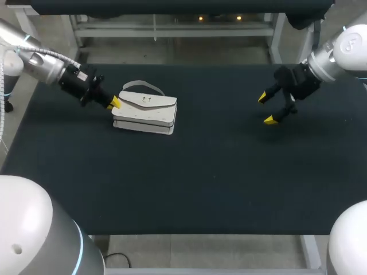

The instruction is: Pick up the bag, open it, inspect its contents, close it, and place it on the opposite side

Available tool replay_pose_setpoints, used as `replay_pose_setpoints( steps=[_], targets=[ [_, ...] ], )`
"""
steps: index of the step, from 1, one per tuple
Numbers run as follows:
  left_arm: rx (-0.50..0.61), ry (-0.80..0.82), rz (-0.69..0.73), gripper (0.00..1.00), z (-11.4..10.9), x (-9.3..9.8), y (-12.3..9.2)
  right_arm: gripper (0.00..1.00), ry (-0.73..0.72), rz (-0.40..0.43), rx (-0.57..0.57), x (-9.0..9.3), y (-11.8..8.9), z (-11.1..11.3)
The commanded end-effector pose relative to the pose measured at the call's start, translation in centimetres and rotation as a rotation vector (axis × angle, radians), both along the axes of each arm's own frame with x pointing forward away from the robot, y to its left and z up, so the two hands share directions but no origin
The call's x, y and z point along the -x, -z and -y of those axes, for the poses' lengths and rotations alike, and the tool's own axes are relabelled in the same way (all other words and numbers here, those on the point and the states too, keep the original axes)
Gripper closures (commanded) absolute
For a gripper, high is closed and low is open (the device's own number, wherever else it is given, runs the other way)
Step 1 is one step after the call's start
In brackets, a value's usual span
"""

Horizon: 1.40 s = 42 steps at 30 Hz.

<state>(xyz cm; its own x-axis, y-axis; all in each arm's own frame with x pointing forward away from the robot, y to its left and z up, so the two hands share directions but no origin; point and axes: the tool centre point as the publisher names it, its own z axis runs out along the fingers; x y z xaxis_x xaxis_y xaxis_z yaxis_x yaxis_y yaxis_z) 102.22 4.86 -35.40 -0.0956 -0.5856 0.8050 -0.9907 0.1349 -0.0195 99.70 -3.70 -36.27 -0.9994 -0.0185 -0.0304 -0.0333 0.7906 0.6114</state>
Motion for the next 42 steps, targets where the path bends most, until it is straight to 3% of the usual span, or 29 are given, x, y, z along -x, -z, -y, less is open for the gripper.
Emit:
replay_pose_setpoints(
  steps=[1, 13, 25, 42],
  targets=[
    [-0.010, -0.023, 0.007, 1.00, 2.8, 0.0, 1.4, 0.00, 0.001, 0.002, -0.002, 0.0, 0.1, 0.0],
    [0.049, 0.064, 0.003, 1.00, 7.9, 0.1, 0.9, 0.00, 0.001, 0.002, -0.002, 0.0, 0.1, 0.0],
    [0.100, 0.049, -0.010, 1.00, 12.3, 0.5, 1.5, 0.00, 0.001, 0.002, -0.002, 0.0, 0.1, 0.0],
    [0.065, 0.015, 0.027, 1.00, 17.3, 1.3, 2.1, 0.00, 0.001, 0.002, -0.002, 0.0, 0.1, 0.0]
  ],
)
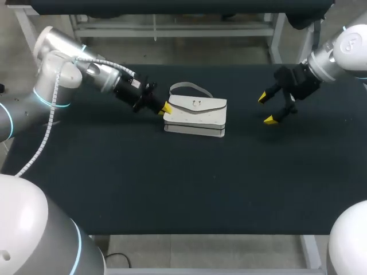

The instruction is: Pick up the bag, open it, inspect its contents, close it, and place it on the opposite side

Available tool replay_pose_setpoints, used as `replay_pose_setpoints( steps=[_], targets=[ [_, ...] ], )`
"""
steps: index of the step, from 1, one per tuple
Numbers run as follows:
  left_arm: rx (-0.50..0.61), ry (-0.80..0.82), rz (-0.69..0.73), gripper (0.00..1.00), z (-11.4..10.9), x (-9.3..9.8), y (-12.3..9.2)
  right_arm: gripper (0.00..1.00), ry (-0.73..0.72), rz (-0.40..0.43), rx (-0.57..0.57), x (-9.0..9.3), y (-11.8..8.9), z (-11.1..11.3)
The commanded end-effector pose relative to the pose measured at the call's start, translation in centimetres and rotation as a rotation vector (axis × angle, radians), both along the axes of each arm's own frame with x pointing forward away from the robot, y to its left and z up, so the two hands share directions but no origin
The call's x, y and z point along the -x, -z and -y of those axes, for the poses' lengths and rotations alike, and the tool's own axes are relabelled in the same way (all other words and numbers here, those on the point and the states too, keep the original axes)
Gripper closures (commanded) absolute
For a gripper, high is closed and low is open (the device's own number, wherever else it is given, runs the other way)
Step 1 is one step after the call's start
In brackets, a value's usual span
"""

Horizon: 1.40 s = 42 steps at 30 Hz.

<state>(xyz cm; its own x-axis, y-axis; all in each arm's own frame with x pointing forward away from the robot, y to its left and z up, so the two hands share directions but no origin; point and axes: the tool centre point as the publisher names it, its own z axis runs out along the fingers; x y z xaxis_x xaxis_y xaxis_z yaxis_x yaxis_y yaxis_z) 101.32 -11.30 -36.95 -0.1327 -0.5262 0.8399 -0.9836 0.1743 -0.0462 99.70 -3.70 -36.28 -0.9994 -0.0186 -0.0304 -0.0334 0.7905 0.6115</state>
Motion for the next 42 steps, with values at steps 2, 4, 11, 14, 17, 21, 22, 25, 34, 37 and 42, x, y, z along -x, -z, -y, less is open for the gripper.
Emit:
replay_pose_setpoints(
  steps=[2, 4, 11, 14, 17, 21, 22, 25, 34, 37, 42],
  targets=[
    [0.014, -0.037, 0.002, 1.00, 1.5, 0.4, 0.6, 0.00, 0.001, 0.002, -0.002, 0.0, 0.1, 0.0],
    [0.025, -0.048, -0.001, 1.00, 1.8, 0.3, 0.7, 0.00, 0.001, 0.002, -0.002, 0.0, 0.1, 0.0],
    [0.047, -0.064, -0.006, 1.00, 2.4, 0.3, 0.3, 0.00, 0.001, 0.002, -0.002, 0.0, 0.1, 0.0],
    [0.054, -0.049, 0.001, 1.00, 2.5, 0.4, -0.3, 0.00, 0.001, 0.002, -0.002, 0.0, 0.1, 0.0],
    [0.057, -0.036, 0.007, 1.00, 2.7, 0.4, -0.8, 0.00, 0.001, 0.002, -0.002, 0.0, 0.1, 0.0],
    [0.059, -0.021, 0.014, 1.00, 2.9, 0.4, -1.3, 0.00, 0.001, 0.002, -0.002, 0.0, 0.1, 0.0],
    [0.059, -0.017, 0.014, 1.00, 2.9, 0.4, -1.3, 0.00, 0.001, 0.002, -0.002, 0.0, 0.1, 0.0],
    [0.056, -0.010, 0.009, 1.00, 3.2, 0.4, -1.3, 0.00, 0.001, 0.002, -0.002, 0.0, 0.1, 0.0],
    [0.072, -0.029, 0.002, 1.00, 3.5, 0.7, -1.2, 0.00, 0.001, 0.002, -0.002, 0.0, 0.1, 0.0],
    [0.083, -0.041, 0.000, 1.00, 3.6, 0.7, -1.3, 0.00, 0.001, 0.002, -0.002, 0.0, 0.1, 0.0],
    [0.089, -0.043, -0.003, 1.00, 4.1, 0.8, -1.3, 0.00, 0.001, 0.002, -0.002, 0.0, 0.1, 0.0]
  ],
)
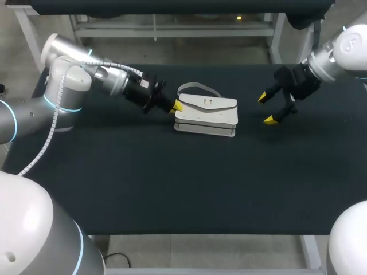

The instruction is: Pick up the bag, open it, inspect its contents, close it, and place it on the opposite side

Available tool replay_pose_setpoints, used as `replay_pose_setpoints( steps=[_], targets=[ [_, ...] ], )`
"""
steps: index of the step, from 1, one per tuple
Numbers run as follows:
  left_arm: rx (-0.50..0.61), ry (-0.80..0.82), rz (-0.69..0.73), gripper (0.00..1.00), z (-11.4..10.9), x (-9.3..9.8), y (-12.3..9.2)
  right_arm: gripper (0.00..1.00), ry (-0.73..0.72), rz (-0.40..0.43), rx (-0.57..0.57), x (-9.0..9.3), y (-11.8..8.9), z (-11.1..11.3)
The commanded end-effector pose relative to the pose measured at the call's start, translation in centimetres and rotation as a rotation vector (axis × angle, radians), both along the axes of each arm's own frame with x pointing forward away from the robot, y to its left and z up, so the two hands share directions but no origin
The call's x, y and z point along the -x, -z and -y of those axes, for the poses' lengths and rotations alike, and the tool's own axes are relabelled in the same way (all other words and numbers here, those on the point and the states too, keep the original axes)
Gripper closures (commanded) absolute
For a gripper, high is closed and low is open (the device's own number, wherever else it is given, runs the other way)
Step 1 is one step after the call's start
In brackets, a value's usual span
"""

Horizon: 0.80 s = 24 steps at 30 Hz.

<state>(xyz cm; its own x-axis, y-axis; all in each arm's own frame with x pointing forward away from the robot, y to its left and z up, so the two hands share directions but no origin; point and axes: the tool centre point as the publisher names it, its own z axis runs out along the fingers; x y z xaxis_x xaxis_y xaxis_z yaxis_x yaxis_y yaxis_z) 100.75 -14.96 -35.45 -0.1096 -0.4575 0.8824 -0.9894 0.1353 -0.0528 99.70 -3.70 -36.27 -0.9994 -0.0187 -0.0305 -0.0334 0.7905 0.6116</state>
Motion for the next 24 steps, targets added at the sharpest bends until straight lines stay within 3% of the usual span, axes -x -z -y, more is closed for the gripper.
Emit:
replay_pose_setpoints(
  steps=[1, 20, 21, 22, 23, 24],
  targets=[
    [0.005, -0.010, 0.003, 1.00, 0.52, 0.27, 0.18, 0.00, 0.001, 0.002, -0.002, 0.02, 0.07, 0.00],
    [0.016, -0.023, 0.000, 1.00, 1.37, 0.36, 0.09, 0.00, 0.001, 0.002, -0.002, 0.02, 0.07, 0.00],
    [0.014, -0.023, 0.000, 0.90, 1.30, 0.31, 0.10, 0.00, 0.001, 0.002, -0.002, 0.02, 0.07, 0.00],
    [0.013, -0.025, -0.001, 0.55, 1.22, 0.28, 0.11, 0.00, 0.001, 0.002, -0.002, 0.02, 0.07, 0.00],
    [0.013, -0.026, -0.001, 0.09, 1.14, 0.25, 0.10, 0.00, 0.001, 0.002, -0.002, 0.02, 0.07, 0.00],
    [0.012, -0.027, -0.001, 0.00, 1.05, 0.24, 0.08, 0.00, 0.001, 0.002, -0.002, 0.02, 0.07, 0.00]
  ],
)
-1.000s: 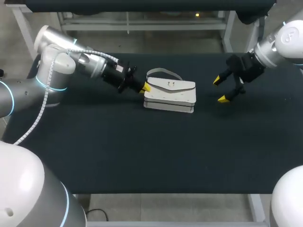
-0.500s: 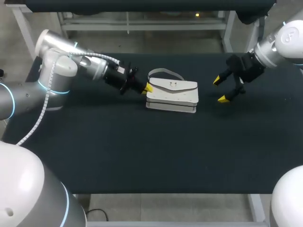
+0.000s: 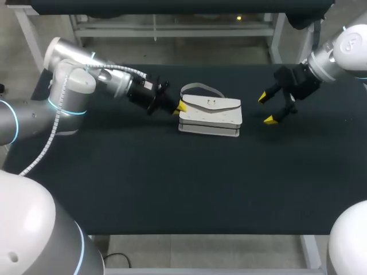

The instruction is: Pick up the bag, open it, inspect its contents, close it, and place it on the opposite side

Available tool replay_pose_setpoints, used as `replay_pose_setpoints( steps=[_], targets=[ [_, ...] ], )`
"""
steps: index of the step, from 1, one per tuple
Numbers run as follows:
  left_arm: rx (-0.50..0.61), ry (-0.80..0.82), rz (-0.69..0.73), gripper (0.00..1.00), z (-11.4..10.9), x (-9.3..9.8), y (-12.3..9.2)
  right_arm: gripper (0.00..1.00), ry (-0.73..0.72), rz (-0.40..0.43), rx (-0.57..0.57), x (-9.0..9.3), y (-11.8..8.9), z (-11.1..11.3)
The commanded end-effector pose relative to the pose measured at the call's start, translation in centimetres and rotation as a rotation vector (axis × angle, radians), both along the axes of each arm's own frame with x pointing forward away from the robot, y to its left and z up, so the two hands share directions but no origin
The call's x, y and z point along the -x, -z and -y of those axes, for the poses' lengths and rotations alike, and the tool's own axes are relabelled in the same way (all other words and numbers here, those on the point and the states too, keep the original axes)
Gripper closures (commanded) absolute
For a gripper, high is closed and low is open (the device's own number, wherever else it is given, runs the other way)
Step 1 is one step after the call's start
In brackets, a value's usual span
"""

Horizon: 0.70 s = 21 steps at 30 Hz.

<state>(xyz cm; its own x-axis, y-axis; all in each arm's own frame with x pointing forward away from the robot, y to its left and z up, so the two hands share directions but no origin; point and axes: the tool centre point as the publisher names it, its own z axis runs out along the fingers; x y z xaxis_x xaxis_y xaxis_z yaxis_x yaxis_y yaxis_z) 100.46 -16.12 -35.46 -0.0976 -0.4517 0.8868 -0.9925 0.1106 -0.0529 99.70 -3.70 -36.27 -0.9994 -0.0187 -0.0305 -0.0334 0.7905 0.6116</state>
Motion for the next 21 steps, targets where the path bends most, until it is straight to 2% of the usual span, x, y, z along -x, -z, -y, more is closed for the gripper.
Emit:
replay_pose_setpoints(
  steps=[1, 8, 13, 17, 21],
  targets=[
    [0.003, -0.004, 0.000, 0.00, -0.2, -0.1, 0.1, 0.00, 0.001, 0.002, -0.002, 0.0, 0.1, 0.0],
    [-0.006, -0.015, 0.021, 0.00, -1.7, 0.3, -1.0, 0.00, 0.001, 0.002, -0.002, 0.0, 0.1, 0.0],
    [-0.052, -0.015, 0.074, 0.00, -4.1, 0.4, -2.5, 0.00, 0.001, 0.002, -0.002, 0.0, 0.1, 0.0],
    [-0.115, 0.011, 0.113, 0.00, -6.2, 0.2, -3.6, 0.00, 0.017, 0.045, 0.025, 0.2, -1.5, -0.3],
    [-0.194, 0.079, 0.175, 0.00, -8.8, -0.5, -5.6, 0.00, 0.033, 0.106, 0.068, 0.4, -3.5, -1.0]
  ],
)
